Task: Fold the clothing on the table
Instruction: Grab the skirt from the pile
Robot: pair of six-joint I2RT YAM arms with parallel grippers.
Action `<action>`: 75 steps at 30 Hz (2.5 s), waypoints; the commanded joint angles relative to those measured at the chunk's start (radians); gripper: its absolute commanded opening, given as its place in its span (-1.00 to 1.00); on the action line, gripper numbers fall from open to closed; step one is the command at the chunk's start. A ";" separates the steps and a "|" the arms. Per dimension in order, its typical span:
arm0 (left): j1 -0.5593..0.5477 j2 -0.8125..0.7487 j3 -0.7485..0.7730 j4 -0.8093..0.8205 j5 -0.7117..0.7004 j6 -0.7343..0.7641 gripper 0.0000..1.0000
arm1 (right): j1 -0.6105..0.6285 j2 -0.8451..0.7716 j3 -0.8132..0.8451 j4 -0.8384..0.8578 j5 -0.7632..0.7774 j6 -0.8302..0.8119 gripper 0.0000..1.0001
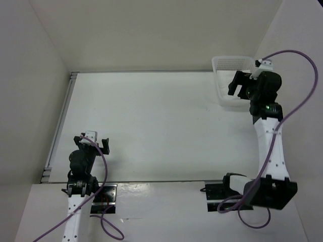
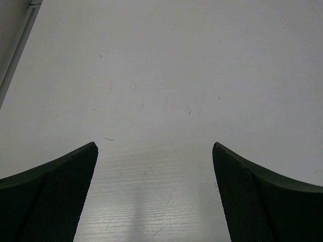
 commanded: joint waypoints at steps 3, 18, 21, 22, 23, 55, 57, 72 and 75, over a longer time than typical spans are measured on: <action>-0.004 -0.126 -0.043 0.021 -0.006 0.016 1.00 | 0.028 0.202 0.186 -0.371 0.094 -0.140 0.97; -0.004 -0.126 -0.043 0.021 -0.006 0.016 1.00 | 0.016 0.728 0.614 -0.332 0.219 -0.335 0.97; -0.004 -0.126 -0.043 0.021 -0.006 0.016 1.00 | 0.016 0.823 0.666 -0.291 0.228 -0.309 0.97; -0.004 -0.126 -0.043 0.021 -0.006 0.016 1.00 | 0.016 0.846 0.697 -0.282 0.228 -0.309 0.97; -0.004 -0.126 -0.043 0.021 -0.006 0.016 1.00 | 0.016 0.890 0.709 -0.259 0.228 -0.300 0.97; -0.004 -0.126 -0.043 0.021 -0.006 0.016 1.00 | -0.021 1.328 0.761 -0.010 0.306 -0.318 -0.62; -0.004 -0.126 -0.043 0.021 -0.006 0.016 1.00 | -0.021 1.316 0.761 -0.010 0.318 -0.309 -1.00; -0.004 -0.126 -0.043 0.021 -0.006 0.016 1.00 | 0.000 0.936 1.126 -0.228 0.007 -0.237 -1.00; -0.004 -0.126 -0.043 0.021 -0.006 0.016 1.00 | 0.036 0.876 1.215 -0.305 -0.139 -0.214 -1.00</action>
